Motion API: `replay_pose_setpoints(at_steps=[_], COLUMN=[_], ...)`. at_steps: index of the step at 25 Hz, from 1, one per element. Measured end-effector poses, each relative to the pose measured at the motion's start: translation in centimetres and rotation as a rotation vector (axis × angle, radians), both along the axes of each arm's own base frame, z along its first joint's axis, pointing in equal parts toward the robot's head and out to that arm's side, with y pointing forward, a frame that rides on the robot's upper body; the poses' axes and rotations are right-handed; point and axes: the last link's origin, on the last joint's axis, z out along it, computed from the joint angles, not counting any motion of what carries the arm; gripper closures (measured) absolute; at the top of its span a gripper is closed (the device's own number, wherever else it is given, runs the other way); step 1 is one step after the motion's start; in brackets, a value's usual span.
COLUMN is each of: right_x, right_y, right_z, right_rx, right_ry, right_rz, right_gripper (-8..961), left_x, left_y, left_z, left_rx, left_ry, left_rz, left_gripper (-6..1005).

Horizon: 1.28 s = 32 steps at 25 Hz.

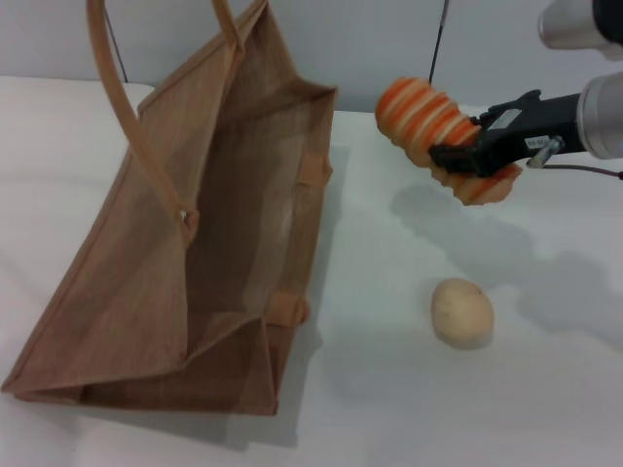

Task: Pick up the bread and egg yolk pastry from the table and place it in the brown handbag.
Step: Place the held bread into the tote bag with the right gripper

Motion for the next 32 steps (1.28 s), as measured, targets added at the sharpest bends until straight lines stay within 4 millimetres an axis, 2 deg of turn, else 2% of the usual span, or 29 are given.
replay_pose_setpoints(at_steps=[4,12,23,29,32], right_x=[-1.3,-3.7,-4.9,-4.4,-4.2], right_y=[-1.2,-2.5,-1.7,-0.4,0.6], right_z=[-0.5,-3.8,-6.5,-9.0,-9.5], right_rx=[-0.032,-0.133,-0.17,-0.191,-0.176], right_ry=[-0.003,0.009,0.046,0.032,0.015], right_rz=[0.025,0.088,0.107,0.104,0.1], right_gripper=[446,536,558,569,574], left_x=[1.0,3.5,5.2,6.2,6.7], left_y=[0.3,0.8,1.0,0.9,0.7], left_z=[-0.2,-0.4,-1.9,-3.0,-3.5], left_rx=[0.001,0.003,-0.027,-0.051,-0.062], left_ry=[0.0,-0.006,-0.01,-0.027,-0.033], left_rz=[-0.026,-0.093,-0.136,-0.158,-0.171], left_gripper=[879,879,880,880,880])
